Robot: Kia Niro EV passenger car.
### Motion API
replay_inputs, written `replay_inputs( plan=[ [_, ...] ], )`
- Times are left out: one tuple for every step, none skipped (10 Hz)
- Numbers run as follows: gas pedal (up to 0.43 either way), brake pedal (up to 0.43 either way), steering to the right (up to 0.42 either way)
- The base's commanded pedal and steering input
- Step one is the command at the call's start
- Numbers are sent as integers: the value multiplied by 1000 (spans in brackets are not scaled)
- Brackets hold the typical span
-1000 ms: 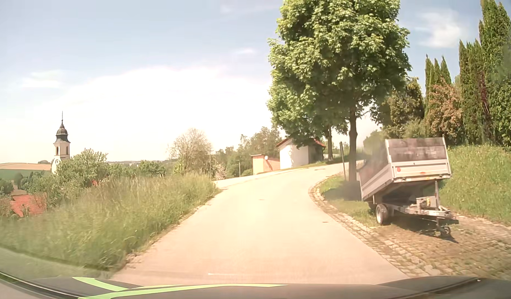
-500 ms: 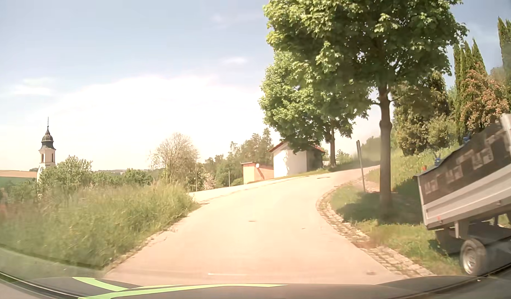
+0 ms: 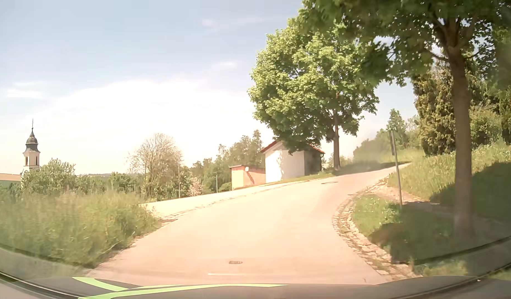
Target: Follow the waypoints while adhering to traffic rules and regulations
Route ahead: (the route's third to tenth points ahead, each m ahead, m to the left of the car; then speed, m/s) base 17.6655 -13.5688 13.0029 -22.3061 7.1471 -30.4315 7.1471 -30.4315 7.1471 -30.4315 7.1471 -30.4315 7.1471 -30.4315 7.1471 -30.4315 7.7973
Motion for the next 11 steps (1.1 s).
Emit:
replay_inputs(
  plan=[
    [0, 110, 66],
    [0, 110, 81],
    [0, 116, 90],
    [0, 116, 103],
    [0, 110, 114],
    [0, 98, 124],
    [0, 73, 137],
    [0, 12, 155],
    [0, 6, 173],
    [0, 0, 185],
    [0, 0, 199]
  ],
)
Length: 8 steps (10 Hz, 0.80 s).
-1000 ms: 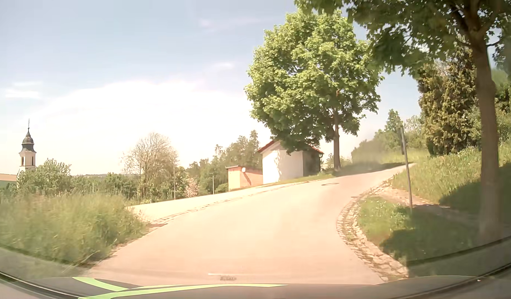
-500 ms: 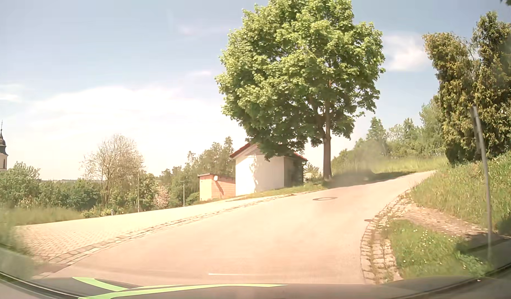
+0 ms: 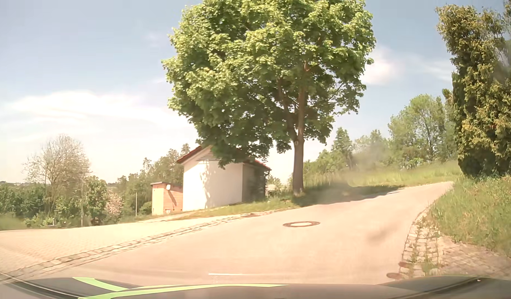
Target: Follow the waypoints while adhering to traffic rules and regulations
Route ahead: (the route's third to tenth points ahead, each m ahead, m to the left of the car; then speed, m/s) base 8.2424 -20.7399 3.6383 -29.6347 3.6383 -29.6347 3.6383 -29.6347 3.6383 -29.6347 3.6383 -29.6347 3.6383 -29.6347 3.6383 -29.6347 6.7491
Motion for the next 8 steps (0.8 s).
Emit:
replay_inputs(
  plan=[
    [0, 0, 212],
    [0, 0, 225],
    [0, 0, 235],
    [39, 0, 254],
    [47, 0, 275],
    [47, 0, 296],
    [47, 0, 308],
    [47, 0, 316]
  ],
)
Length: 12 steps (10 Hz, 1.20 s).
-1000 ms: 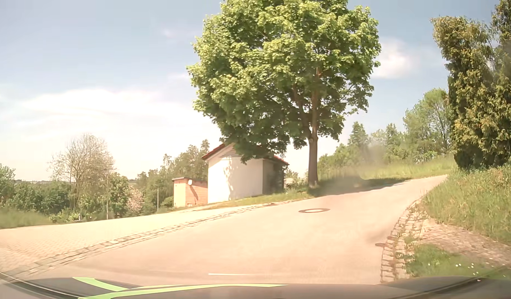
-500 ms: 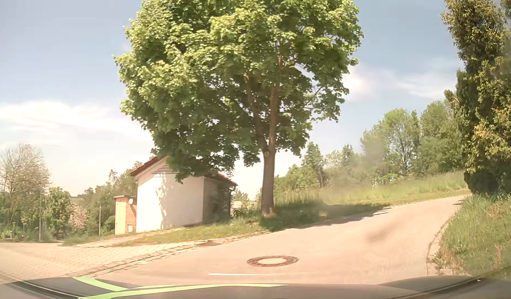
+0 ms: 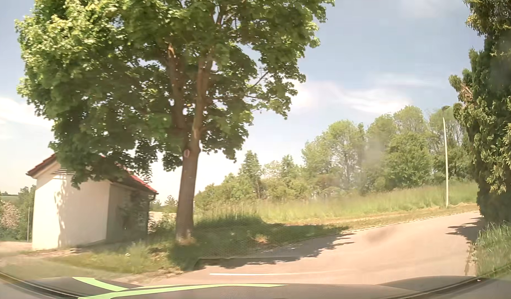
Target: Follow the waypoints while adhering to traffic rules and regulations
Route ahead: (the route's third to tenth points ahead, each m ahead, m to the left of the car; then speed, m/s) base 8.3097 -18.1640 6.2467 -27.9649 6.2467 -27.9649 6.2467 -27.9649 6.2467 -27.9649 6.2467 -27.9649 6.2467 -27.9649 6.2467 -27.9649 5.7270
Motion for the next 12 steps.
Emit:
replay_inputs(
  plan=[
    [47, 0, 323],
    [67, 0, 329],
    [67, 0, 340],
    [130, 0, 349],
    [130, 0, 359],
    [130, 0, 371],
    [130, 0, 372],
    [130, 0, 370],
    [130, 0, 370],
    [138, 0, 378],
    [150, 0, 387],
    [197, 0, 394]
  ],
)
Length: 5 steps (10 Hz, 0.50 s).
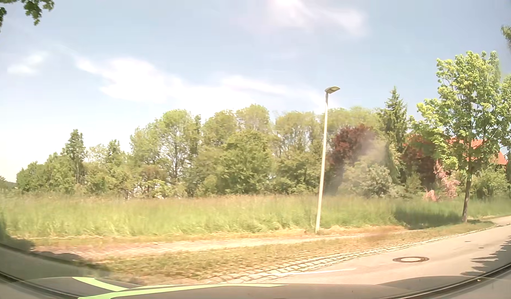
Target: Follow the waypoints while adhering to traffic rules and regulations
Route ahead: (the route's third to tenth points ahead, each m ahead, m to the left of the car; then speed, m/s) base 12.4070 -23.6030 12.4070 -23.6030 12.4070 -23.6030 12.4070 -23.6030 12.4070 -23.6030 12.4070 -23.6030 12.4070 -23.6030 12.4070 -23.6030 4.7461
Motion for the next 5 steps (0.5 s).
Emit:
replay_inputs(
  plan=[
    [197, 0, 401],
    [197, 0, 410],
    [197, 0, 412],
    [209, 0, 411],
    [228, 0, 411]
  ],
)
